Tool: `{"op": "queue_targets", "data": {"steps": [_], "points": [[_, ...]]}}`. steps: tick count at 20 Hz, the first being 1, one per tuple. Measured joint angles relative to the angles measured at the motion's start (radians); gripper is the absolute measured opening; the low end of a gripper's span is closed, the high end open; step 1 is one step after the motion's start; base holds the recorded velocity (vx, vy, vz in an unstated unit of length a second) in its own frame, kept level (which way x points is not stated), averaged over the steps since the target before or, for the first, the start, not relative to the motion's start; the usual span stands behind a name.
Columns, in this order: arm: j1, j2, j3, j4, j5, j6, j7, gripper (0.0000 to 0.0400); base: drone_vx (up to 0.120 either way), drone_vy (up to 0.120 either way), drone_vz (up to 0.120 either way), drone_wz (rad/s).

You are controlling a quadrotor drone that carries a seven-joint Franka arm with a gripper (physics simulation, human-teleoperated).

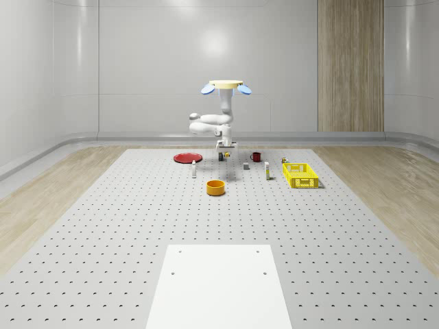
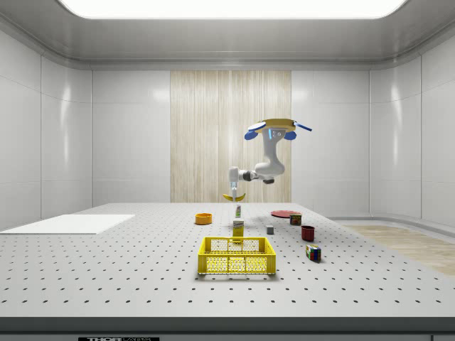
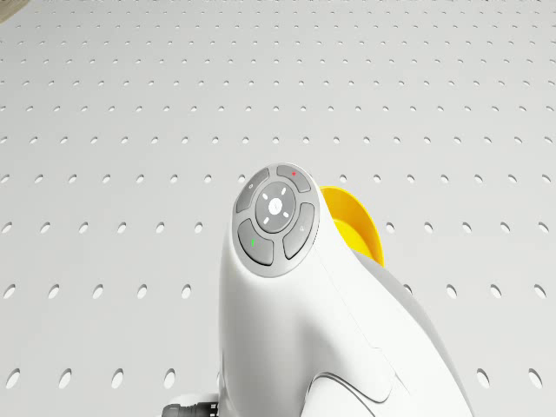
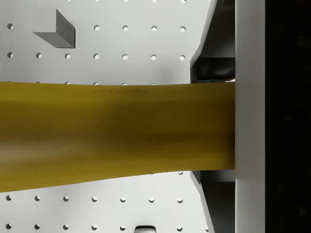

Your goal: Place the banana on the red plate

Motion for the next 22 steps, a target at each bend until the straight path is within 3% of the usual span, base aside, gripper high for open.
{"op": "queue_targets", "data": {"steps": [6, 10, 22], "points": [[-0.002, -0.006, 0.001, 0.0, 0.003, 0.005, 0.001, 0.0192, 0.0, 0.0, 0.12, -0.017], [-0.006, -0.012, 0.002, 0.0, 0.005, 0.011, -0.034, 0.0192, 0.0, 0.0, 0.0, -0.3], [-0.015, -0.04, 0.006, 0.001, 0.015, 0.038, -0.318, 0.0192, 0.0, 0.0, 0.0, -0.3]]}}
